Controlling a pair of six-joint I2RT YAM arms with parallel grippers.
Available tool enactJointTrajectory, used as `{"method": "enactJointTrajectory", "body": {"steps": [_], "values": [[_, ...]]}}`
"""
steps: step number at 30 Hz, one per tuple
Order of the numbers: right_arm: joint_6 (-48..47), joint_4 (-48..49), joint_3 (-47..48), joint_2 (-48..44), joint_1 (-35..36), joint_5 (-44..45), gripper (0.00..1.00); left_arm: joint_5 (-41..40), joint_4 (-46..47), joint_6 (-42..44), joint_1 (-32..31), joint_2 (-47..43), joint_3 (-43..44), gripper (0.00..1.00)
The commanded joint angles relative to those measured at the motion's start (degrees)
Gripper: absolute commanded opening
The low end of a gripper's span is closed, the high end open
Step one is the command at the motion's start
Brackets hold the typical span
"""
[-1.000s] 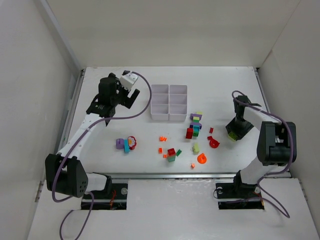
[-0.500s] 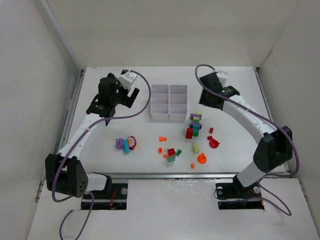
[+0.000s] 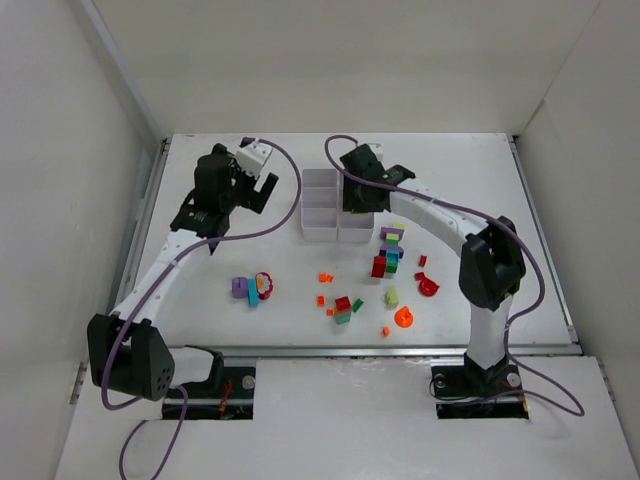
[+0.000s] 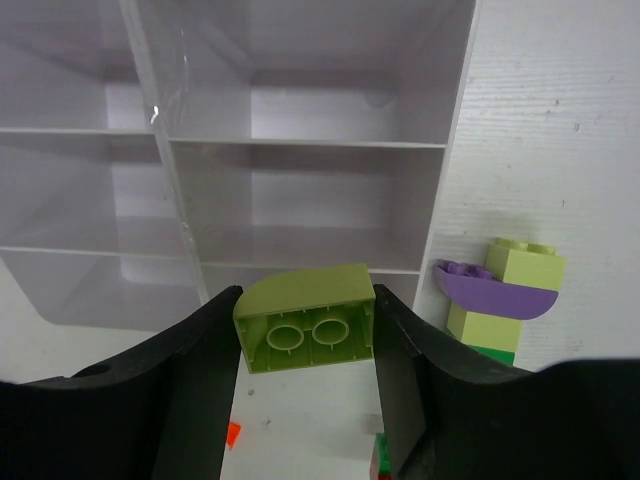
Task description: Sort the legos into containers by color
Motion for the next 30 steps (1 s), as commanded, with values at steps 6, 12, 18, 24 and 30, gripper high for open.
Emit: {"method": "enactJointTrajectory", "body": {"steps": [6, 12, 18, 24, 30], "values": [[-1.2, 1.5, -0.9, -0.1, 0.9, -1.9, 0.01, -0.6, 3.5, -0.9, -0.2, -2.9, -0.5, 1.0], [-0.6, 0.4, 0.2, 1.9, 0.9, -1.3, 0.19, -0.6, 4.1, -0.9, -0.2, -2.9, -0.5, 1.0], [-0.6, -2.4, 2.9, 4.2, 0.9, -1.3, 0.5, -1.7, 4.8, 0.7, -0.7, -2.9, -0.5, 1.0], [-0.6, -2.4, 2.9, 2.6, 1.5, -1.3, 0.69, -1.7, 4.8, 1.3, -0.7, -2.9, 0.0, 1.0], [-0.6, -2.4, 2.4, 0.7, 2.0, -1.3, 0.7, -1.7, 4.8, 1.3, -0.7, -3.4, 0.0, 1.0]]}}
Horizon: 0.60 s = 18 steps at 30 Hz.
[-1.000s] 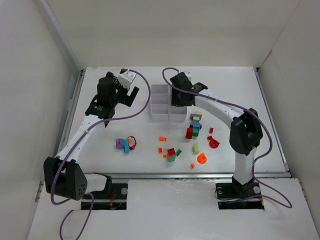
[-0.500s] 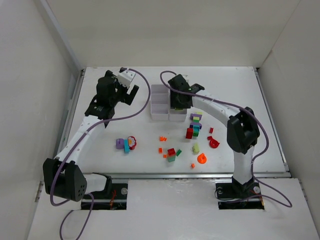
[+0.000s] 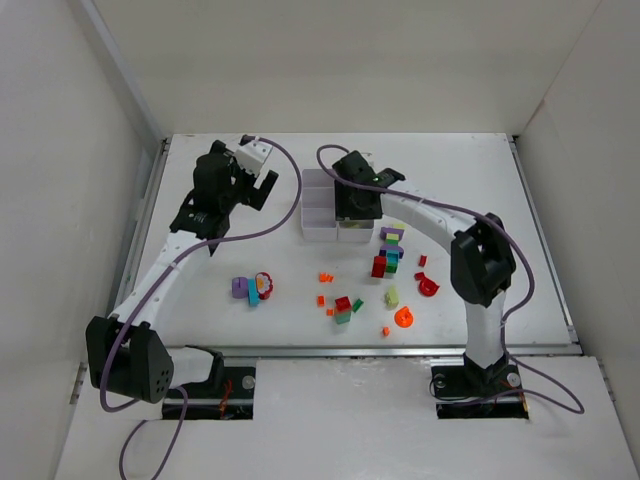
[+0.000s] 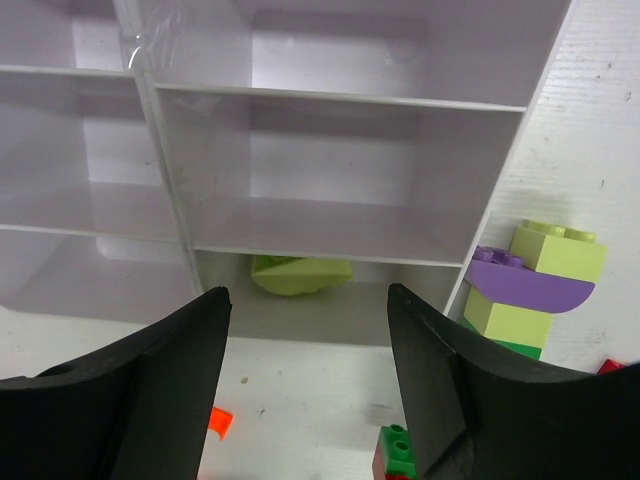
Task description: Sort the legos into containers by color
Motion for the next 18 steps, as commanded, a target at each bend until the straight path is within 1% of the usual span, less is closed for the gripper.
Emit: {"method": "enactJointTrajectory", "body": {"steps": [1, 2, 4, 5, 7, 8, 10, 12, 13, 14, 16, 17, 18], "values": [[0.1, 0.0, 1.8, -4.2, 0.8, -0.2, 0.7, -0.4, 2.6, 0.3, -0.3, -2.4, 0.0, 1.0], [-0.6, 0.0, 1.8, -5.0, 0.8, -0.2, 0.7, -0.4, 2.6, 0.3, -0.3, -2.4, 0.0, 1.0], [-1.3, 0.0, -0.4, -7.6, 0.8, -1.7, 0.73, -0.4, 2.1, 0.3, -0.3, -2.4, 0.0, 1.0], [-2.0, 0.6, -1.5, -11.2, 0.8, -2.4, 0.75, 0.1, 1.5, 0.3, -0.3, -2.4, 0.0, 1.0], [-2.8, 0.7, -4.2, -15.2, 0.8, -3.2, 0.79, 0.9, 0.9, 0.9, -0.3, -2.4, -0.5, 1.0], [-3.6, 0.7, -6.9, -18.8, 0.1, -4.0, 0.81, 0.9, 0.9, 0.9, -0.3, -2.4, -0.5, 1.0], [-4.2, -0.7, -9.3, -21.8, -1.7, -6.6, 0.82, 3.8, -0.2, 1.5, -0.3, -2.4, -0.5, 1.0], [-5.0, -4.7, -13.1, -25.1, -2.2, -8.1, 0.82, 7.3, -0.8, 3.3, -0.3, -3.0, -0.5, 1.0], [-5.8, -7.4, -16.0, -27.4, -2.2, -9.4, 0.81, 8.4, -1.4, 3.9, -0.3, -3.0, -1.1, 1.0], [-5.8, -8.7, -16.0, -27.4, -2.2, -10.6, 0.81, 9.5, -1.4, 3.9, -0.8, -3.6, -1.1, 1.0], [-6.5, -11.2, -20.2, -29.7, -2.2, -12.5, 0.75, 11.7, -0.8, 4.7, -0.8, -4.4, -1.8, 1.0], [-5.4, -12.4, -21.1, -29.7, -0.8, -13.2, 0.72, 12.2, 0.2, 4.7, -0.8, -5.2, -2.7, 1.0], [-4.4, -14.6, -22.9, -30.4, -0.1, -13.3, 0.66, 12.8, 0.7, 5.2, -0.8, -5.2, -3.8, 1.0]]}}
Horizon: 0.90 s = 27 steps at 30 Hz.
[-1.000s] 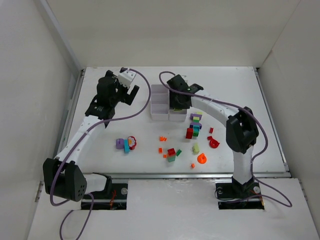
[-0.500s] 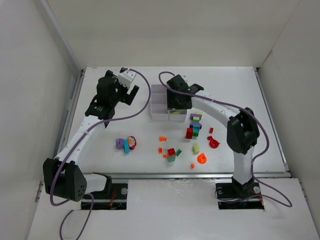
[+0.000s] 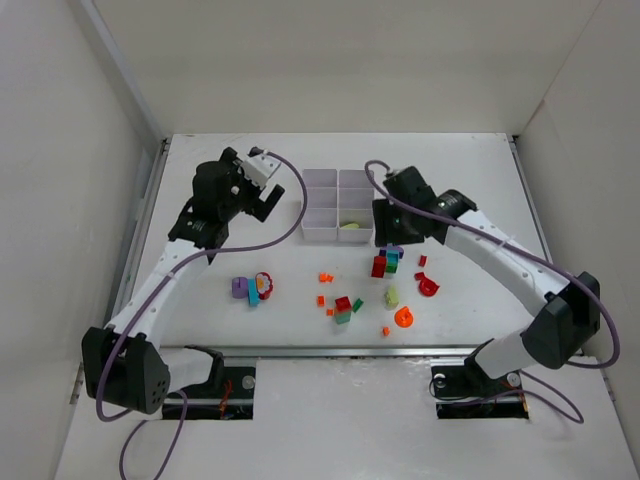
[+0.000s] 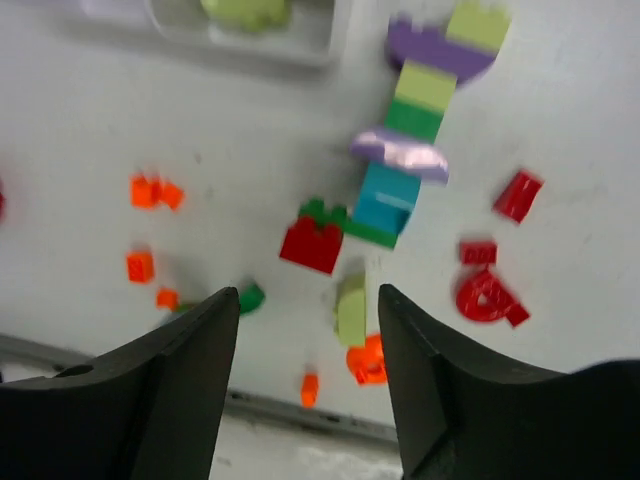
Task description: Sort the legos into containers by color
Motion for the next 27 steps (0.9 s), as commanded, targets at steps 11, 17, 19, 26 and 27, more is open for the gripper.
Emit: {"method": "enactJointTrajectory", "body": {"steps": [11, 17, 19, 26, 27], "values": [[4.9, -7.9, -17.3, 0.5, 3.8, -5.5, 0.53, 3.7, 4.6, 2.4, -3.9, -5.1, -5.0, 1.0], [4.3, -0.3, -19.2, 3.7, 4.3, -5.5, 0.49, 2.5, 5.2, 2.4, -5.0, -6.3, -6.0, 1.0], [3.0, 1.9, -20.6, 3.8, 4.3, -6.8, 0.49, 1.8, 5.2, 2.9, -5.0, -6.3, -6.6, 1.0], [3.5, 6.4, -23.0, 5.0, 4.3, -7.3, 0.46, 1.3, 5.2, 2.9, -5.0, -6.8, -6.6, 1.0], [3.5, 6.4, -23.0, 5.0, 4.3, -6.0, 0.46, 1.3, 5.2, 2.9, -5.0, -6.8, -6.6, 1.0]]}}
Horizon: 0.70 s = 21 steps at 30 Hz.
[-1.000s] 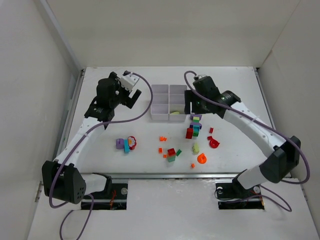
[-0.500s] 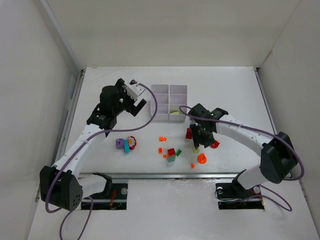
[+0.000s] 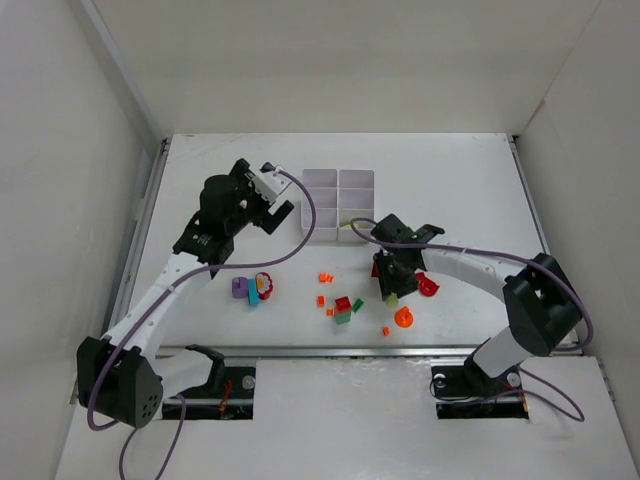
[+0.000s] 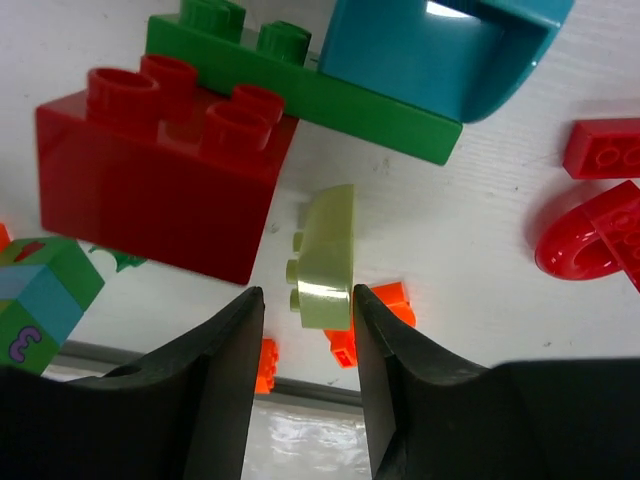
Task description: Sort the legos into containers by color
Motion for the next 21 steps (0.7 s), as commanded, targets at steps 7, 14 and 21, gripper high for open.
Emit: {"method": "enactJointTrajectory", "body": {"steps": [7, 14, 21], "values": [[0.9, 2.9, 0.1, 3.6, 0.6, 3.6, 0.29, -0.7, 2.6, 0.5, -0.2, -2.0, -0.2, 1.0], [1.1, -3.2, 2.7, -3.7, 0.6, 0.8, 0.0, -2.4, 3.1, 0.5, -0.2, -2.0, -0.2, 1.0], [1.0, -0.8, 13.1, -13.3, 0.6, -7.4, 0.0, -9.3, 9.4, -5.0, -0.2, -1.5, -3.3, 1.0]]}}
